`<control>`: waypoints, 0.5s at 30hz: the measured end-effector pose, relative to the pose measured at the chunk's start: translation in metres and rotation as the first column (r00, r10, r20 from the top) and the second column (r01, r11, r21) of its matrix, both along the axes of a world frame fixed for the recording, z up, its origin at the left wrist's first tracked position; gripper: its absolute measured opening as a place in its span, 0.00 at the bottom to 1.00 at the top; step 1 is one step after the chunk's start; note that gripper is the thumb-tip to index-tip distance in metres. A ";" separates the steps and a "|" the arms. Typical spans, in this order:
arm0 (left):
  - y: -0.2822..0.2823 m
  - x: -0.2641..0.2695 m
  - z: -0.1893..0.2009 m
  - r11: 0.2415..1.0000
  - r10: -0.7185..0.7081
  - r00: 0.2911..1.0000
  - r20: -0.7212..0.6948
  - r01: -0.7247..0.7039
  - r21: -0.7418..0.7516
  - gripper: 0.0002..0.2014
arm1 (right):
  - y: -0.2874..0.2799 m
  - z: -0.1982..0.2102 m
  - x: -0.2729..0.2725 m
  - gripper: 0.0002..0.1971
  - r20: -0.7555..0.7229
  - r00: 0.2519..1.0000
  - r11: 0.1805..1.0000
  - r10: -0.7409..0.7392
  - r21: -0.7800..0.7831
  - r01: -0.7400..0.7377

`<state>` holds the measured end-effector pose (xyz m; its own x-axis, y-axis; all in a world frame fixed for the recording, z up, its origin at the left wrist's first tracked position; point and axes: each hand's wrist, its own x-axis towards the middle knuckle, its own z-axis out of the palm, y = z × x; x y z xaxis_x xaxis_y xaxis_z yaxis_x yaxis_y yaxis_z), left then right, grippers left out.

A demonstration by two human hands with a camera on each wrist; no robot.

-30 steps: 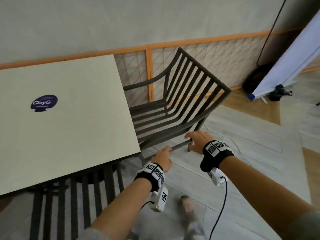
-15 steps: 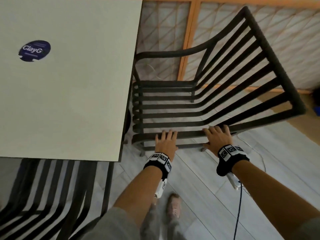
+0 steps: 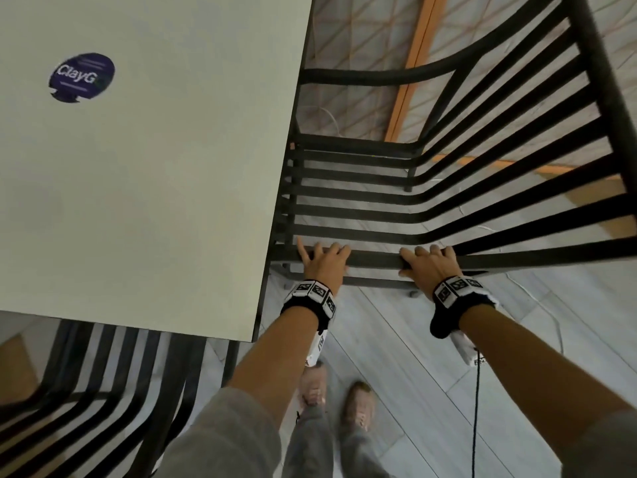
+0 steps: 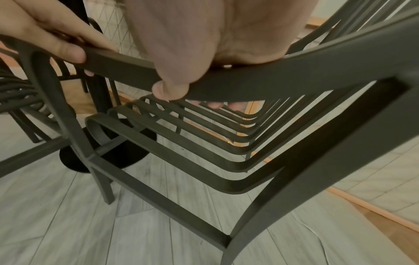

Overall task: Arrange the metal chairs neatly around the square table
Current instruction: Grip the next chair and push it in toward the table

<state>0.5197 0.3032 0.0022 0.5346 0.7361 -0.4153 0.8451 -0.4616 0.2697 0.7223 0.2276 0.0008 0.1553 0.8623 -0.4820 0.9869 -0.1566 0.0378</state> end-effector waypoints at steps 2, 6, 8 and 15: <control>0.008 0.000 0.002 0.999 0.034 0.999 -0.023 -0.034 0.004 0.22 | 0.012 -0.002 -0.005 0.22 -0.026 1.000 1.000 -0.011 0.007 0.011; 0.011 -0.001 0.001 0.991 0.129 0.991 -0.031 -0.128 0.026 0.26 | 0.021 -0.003 -0.014 0.21 -0.044 0.999 0.999 -0.028 0.023 0.029; 0.005 -0.006 -0.002 0.989 0.144 0.989 -0.034 -0.143 0.035 0.27 | 0.016 -0.002 -0.021 0.20 -0.055 0.998 0.999 -0.029 0.043 0.032; -0.014 -0.028 -0.007 0.990 0.131 0.989 -0.068 -0.126 0.064 0.30 | -0.006 -0.005 -0.043 0.19 -0.042 0.999 0.998 -0.015 0.063 0.018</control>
<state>0.4916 0.2893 -0.0045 0.4043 0.8213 -0.4025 0.9146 -0.3614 0.1812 0.6794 0.2215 -0.0043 0.1509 0.8889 -0.4325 0.9847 -0.1738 -0.0138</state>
